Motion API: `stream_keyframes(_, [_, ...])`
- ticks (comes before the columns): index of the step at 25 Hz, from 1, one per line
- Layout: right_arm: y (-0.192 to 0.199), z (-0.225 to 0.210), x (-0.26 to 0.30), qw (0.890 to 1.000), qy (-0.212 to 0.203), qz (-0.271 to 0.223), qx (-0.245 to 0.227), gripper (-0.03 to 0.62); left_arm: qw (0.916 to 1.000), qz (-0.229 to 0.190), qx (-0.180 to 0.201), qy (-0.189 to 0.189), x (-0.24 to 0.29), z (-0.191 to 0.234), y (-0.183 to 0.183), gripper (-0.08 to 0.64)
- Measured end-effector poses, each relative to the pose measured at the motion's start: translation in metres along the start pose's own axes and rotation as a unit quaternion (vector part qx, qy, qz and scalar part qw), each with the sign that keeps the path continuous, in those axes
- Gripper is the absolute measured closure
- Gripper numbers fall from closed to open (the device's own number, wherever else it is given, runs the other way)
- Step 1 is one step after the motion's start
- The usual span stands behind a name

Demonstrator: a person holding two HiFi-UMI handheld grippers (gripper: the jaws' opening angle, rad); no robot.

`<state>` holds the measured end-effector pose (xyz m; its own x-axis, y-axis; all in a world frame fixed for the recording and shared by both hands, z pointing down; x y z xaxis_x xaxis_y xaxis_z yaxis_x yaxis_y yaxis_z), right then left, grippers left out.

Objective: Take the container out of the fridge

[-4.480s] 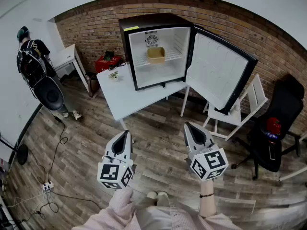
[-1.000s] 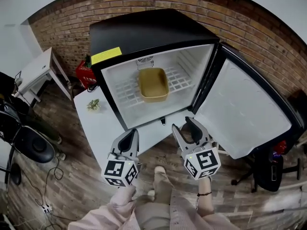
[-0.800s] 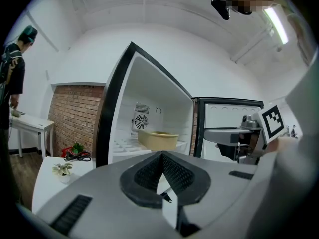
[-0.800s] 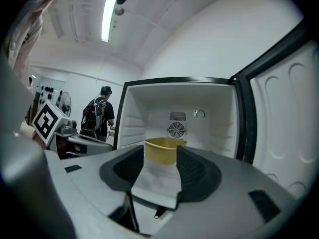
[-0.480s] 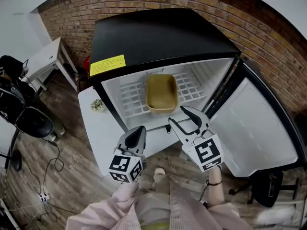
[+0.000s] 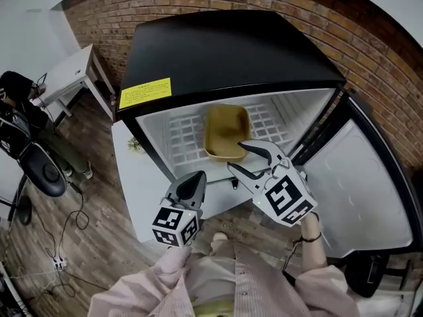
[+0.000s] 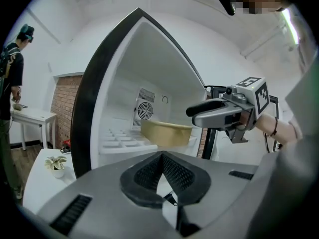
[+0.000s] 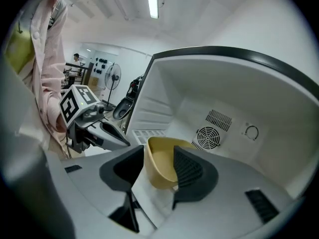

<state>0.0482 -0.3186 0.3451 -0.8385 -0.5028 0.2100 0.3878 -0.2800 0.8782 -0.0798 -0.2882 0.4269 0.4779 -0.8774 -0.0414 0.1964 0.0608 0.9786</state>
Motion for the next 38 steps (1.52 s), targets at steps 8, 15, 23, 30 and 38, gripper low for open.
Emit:
stream_keyframes(8, [0.007,0.0,0.019,0.994,-0.079,0.065,-0.049,0.4,1.0,0.001,-0.002,-0.001,0.008,-0.005,0.006,0.568])
stream_keyframes(15, [0.012,0.013,0.023,0.983,-0.111,0.115,-0.086,0.403,0.9998,0.008,-0.007,0.016,0.008,-0.013,0.011,0.568])
stream_keyframes(23, [0.013,0.016,0.031,0.974,-0.129,0.151,-0.111,0.457,0.9992,0.018,-0.017,0.032,0.016,-0.014,0.01,0.568])
stream_keyframes(30, [0.016,0.019,0.033,0.968,-0.125,0.163,-0.141,0.555,0.9991,0.014,-0.017,0.035,0.014,-0.01,0.007,0.568])
stream_keyframes(38, [0.014,0.022,0.031,0.969,-0.127,0.163,-0.138,0.56,0.9989,0.014,-0.018,0.04,0.01,-0.01,0.006,0.568])
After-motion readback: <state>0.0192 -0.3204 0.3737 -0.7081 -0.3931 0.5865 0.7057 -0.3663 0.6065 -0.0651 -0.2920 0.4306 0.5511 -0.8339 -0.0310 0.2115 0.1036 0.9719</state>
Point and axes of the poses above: the fingertips, and each gripper's own axes: x forward along the fingers, z to its left, y out of its underside, the point moved 5 cm from there along -x, backward along the fingers, and after that the axes turned 13 degrees about -z, right-handed, at the moved point
